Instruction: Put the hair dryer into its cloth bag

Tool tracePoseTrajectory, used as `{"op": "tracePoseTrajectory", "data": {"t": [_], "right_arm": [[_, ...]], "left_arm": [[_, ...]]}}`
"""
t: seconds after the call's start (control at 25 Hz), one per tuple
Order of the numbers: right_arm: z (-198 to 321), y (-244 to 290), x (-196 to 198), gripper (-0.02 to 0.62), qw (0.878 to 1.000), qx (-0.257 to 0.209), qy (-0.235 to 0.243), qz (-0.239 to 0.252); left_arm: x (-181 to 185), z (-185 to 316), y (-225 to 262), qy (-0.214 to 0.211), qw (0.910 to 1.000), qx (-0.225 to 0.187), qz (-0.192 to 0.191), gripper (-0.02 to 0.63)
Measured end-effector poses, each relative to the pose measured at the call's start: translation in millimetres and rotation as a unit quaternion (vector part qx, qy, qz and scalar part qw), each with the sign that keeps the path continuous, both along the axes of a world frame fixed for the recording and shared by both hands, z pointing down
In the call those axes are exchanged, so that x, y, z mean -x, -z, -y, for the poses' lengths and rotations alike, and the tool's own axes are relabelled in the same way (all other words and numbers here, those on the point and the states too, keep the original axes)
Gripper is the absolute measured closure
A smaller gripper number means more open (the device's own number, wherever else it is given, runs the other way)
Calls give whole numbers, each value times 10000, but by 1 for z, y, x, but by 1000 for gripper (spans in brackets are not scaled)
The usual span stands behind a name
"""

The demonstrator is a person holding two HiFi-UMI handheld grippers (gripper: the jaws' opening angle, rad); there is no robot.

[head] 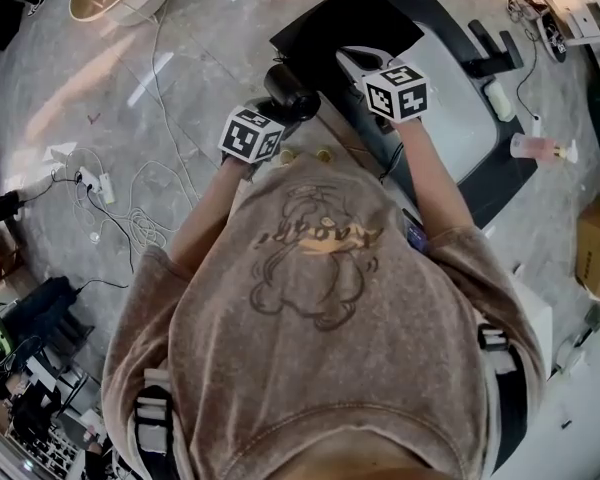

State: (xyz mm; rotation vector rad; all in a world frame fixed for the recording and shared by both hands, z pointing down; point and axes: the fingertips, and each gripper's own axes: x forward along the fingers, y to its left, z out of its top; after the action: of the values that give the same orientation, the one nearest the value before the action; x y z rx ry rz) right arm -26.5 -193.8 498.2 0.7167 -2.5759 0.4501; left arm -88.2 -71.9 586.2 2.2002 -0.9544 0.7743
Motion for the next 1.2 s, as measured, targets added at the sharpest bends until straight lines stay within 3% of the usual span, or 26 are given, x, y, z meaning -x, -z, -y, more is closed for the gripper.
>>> {"op": "tracePoseTrajectory", "data": {"t": [0.4,0.72,1.2], "right_arm": [[-7,1,-2,572,10000,-40,57,-37],[-14,-2,-5,572,9997,-34,244,-89],[-19,-8,4,572,9987,-77,465,-198]], "left_arm": [[-17,6,-28,-680,9961,474,291,365],[-14,25,-37,-737,9941,624,497,364],[-3,60,-52,-801,9865,702,1245,364]]}}
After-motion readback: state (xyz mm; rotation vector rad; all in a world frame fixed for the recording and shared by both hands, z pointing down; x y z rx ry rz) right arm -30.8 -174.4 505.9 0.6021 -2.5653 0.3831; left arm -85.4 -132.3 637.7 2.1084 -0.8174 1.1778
